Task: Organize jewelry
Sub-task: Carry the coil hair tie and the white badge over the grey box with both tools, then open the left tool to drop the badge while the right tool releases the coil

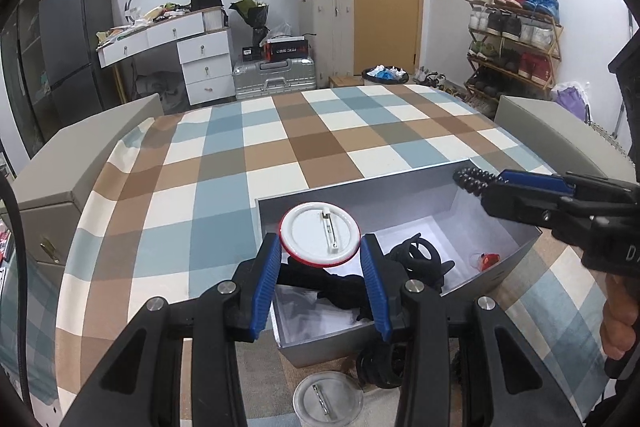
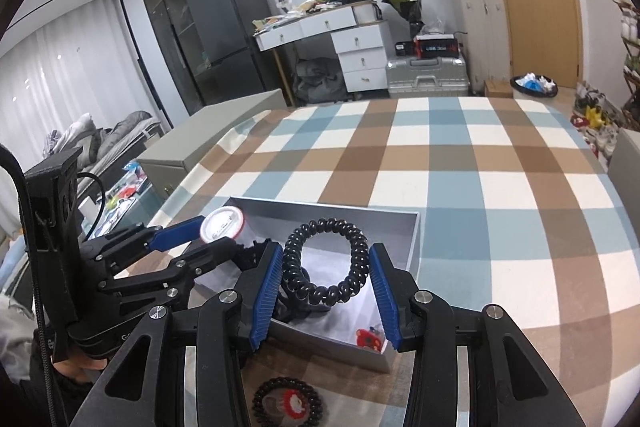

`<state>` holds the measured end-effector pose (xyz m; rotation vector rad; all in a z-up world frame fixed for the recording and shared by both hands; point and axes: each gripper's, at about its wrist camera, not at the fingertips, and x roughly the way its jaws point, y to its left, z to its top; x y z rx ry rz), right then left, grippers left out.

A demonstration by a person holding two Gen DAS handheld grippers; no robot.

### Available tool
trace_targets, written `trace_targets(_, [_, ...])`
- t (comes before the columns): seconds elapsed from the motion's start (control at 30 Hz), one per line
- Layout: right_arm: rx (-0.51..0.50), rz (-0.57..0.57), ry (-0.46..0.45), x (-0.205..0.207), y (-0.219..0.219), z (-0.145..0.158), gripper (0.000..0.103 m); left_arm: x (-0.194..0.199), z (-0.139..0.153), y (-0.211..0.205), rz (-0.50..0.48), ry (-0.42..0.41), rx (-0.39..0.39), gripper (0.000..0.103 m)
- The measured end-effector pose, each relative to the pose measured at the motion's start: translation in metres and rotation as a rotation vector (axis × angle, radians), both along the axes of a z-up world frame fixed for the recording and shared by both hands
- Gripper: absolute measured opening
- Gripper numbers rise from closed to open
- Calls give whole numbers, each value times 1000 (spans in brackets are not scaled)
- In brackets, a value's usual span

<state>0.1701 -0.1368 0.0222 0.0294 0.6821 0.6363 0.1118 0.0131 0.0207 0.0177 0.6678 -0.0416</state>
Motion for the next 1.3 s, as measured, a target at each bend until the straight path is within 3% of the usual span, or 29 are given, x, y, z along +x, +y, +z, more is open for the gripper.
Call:
trace_targets(1.07, [-53, 13, 2, -1, 11, -8, 43, -1, -4, -10, -38, 16, -9, 35])
trace_targets(1.2, [-54, 11, 0, -2, 10, -7, 47, -2, -3, -9, -42, 18, -32, 35])
trace_targets(1.27, [-40, 7, -6, -3, 8, -4, 49, -4, -1, -10, -57, 16, -38, 38])
trace_targets(1.3, [-32, 12, -4, -4, 7, -3, 50, -6, 0, -11, -63, 13, -36, 45])
